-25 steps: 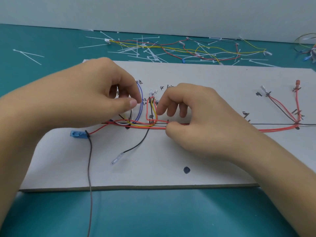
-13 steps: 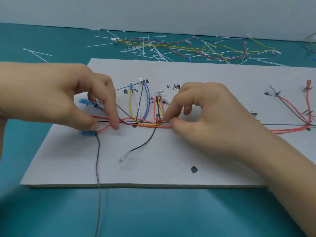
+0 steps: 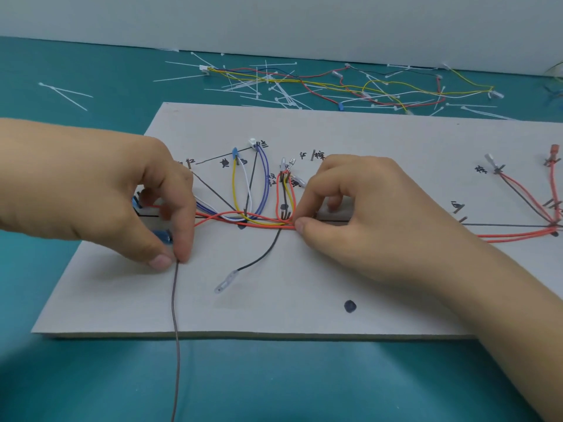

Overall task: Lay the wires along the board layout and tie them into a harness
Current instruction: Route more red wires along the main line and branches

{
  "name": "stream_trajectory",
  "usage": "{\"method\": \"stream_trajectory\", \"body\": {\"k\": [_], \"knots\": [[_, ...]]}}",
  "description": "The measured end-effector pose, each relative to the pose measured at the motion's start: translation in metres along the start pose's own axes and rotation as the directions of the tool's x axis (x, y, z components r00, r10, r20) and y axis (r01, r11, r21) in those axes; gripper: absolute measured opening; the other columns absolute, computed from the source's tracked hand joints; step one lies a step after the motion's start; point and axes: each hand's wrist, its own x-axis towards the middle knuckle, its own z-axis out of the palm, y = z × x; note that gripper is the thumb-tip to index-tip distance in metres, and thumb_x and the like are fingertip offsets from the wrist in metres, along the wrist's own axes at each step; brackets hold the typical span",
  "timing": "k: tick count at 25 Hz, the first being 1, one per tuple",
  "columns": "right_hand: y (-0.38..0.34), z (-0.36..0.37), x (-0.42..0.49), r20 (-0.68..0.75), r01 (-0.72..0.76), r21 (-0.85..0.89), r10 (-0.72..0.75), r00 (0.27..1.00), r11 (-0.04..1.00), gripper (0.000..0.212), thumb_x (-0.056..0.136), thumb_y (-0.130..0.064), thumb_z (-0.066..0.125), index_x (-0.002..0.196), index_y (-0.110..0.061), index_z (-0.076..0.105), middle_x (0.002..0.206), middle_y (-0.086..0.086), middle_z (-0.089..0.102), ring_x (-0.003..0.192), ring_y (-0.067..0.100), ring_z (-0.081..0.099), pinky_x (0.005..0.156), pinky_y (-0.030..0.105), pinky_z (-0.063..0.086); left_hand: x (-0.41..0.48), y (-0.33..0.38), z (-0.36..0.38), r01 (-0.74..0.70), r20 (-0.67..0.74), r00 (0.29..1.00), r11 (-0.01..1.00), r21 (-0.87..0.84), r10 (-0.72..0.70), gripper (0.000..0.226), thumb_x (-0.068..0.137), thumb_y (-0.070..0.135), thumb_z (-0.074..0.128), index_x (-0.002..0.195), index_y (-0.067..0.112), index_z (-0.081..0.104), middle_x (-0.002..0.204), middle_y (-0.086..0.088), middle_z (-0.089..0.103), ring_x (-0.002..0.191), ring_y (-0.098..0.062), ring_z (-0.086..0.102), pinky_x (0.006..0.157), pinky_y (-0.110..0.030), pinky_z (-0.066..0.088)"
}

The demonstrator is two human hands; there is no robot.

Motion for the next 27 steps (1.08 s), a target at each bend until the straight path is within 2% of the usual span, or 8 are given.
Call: {"method": "stream_trajectory", "body": {"k": [2, 6, 9, 13, 15, 19, 23, 27], "knots": [[0.001, 0.002, 0.001, -0.021, -0.004, -0.025, 0.004, 1.0, 1.0, 0.009, 0.084, -0.026, 0.072, 0.076, -0.029, 0.071, 0.082, -0.012, 0.061, 0.082, 0.004, 0.056, 0.074, 0.024, 0.045, -0.001, -0.002, -0.005, 0.035, -0.066, 0.997, 0.998, -0.049, -0.038, 0.037, 0.049, -0.007, 0.096, 0.072, 0.006, 0.07, 0.059, 0.001, 0.049, 0.055, -0.018, 0.044, 0.054, -0.018, 0.036], [0.002, 0.003, 0.001, -0.065, -0.038, -0.032, 0.036, 0.997, 0.999, 0.006, 0.083, -0.03, 0.071, 0.079, -0.03, 0.067, 0.083, -0.014, 0.062, 0.082, 0.002, 0.056, 0.071, 0.026, 0.049, 0.0, 0.0, -0.002, -0.005, -0.03, 1.0, 0.994, -0.108, 0.002, 0.038, 0.038, 0.033, 0.086, 0.068, 0.019, 0.067, 0.051, 0.007, 0.053, 0.05, -0.01, 0.049, 0.058, -0.029, 0.034], [0.002, 0.003, 0.001, -0.055, -0.062, -0.026, 0.06, 0.997, 0.998, 0.008, 0.082, -0.033, 0.072, 0.076, -0.031, 0.067, 0.083, -0.015, 0.062, 0.082, 0.002, 0.057, 0.072, 0.029, 0.05, -0.001, 0.003, -0.002, -0.013, -0.024, 1.0, 0.991, -0.133, 0.01, 0.048, 0.028, 0.047, 0.082, 0.067, 0.024, 0.064, 0.052, 0.016, 0.057, 0.053, 0.005, 0.055, 0.055, -0.013, 0.035], [0.0, 0.003, 0.004, -0.036, -0.123, 0.022, 0.123, 0.992, 0.992, 0.007, 0.08, -0.028, 0.074, 0.075, -0.029, 0.069, 0.076, -0.011, 0.065, 0.073, 0.005, 0.059, 0.068, 0.032, 0.053, 0.0, -0.005, 0.002, 0.039, -0.046, 0.998, 0.993, -0.109, -0.044, 0.043, 0.047, -0.005, 0.098, 0.064, 0.016, 0.064, 0.061, 0.002, 0.049, 0.056, -0.01, 0.044, 0.054, -0.012, 0.035], [-0.001, 0.004, 0.008, -0.035, -0.173, 0.069, 0.176, 0.984, 0.982, 0.007, 0.076, -0.023, 0.074, 0.074, -0.028, 0.07, 0.067, -0.01, 0.067, 0.062, 0.007, 0.059, 0.062, 0.03, 0.053, -0.004, -0.004, 0.002, 0.043, 0.011, 0.999, 0.997, -0.07, -0.042, 0.041, 0.044, 0.011, 0.101, 0.064, 0.013, 0.066, 0.061, 0.0, 0.05, 0.056, -0.012, 0.043, 0.053, -0.014, 0.034], [-0.003, 0.007, 0.011, -0.055, -0.186, 0.056, 0.189, 0.98, 0.981, 0.008, 0.073, -0.019, 0.068, 0.072, -0.027, 0.069, 0.062, -0.01, 0.065, 0.062, 0.01, 0.061, 0.062, 0.033, 0.055, -0.008, -0.001, -0.006, 0.018, 0.063, 0.998, 1.0, 0.025, -0.019, 0.052, 0.025, 0.06, 0.074, 0.063, 0.024, 0.07, 0.057, 0.004, 0.052, 0.05, -0.005, 0.054, 0.051, -0.009, 0.041], [-0.001, 0.005, 0.009, -0.045, -0.168, 0.029, 0.17, 0.984, 0.985, 0.007, 0.077, -0.023, 0.07, 0.073, -0.028, 0.068, 0.065, -0.011, 0.064, 0.059, 0.004, 0.056, 0.059, 0.027, 0.048, -0.006, -0.003, -0.017, 0.01, 0.216, 0.974, 0.968, 0.251, -0.066, 0.04, 0.044, 0.076, 0.069, 0.075, 0.051, 0.076, 0.07, 0.012, 0.054, 0.055, -0.02, 0.057, 0.057, -0.045, 0.057], [-0.002, 0.004, 0.008, -0.036, -0.087, -0.014, 0.087, 0.996, 0.996, 0.003, 0.078, -0.027, 0.067, 0.076, -0.029, 0.067, 0.074, -0.009, 0.065, 0.065, 0.003, 0.055, 0.058, 0.025, 0.045, -0.006, -0.003, -0.01, -0.028, 0.226, 0.973, 0.939, 0.342, -0.053, 0.049, 0.043, 0.085, 0.071, 0.082, 0.055, 0.072, 0.072, 0.015, 0.052, 0.052, -0.014, 0.057, 0.052, -0.049, 0.057]]}}
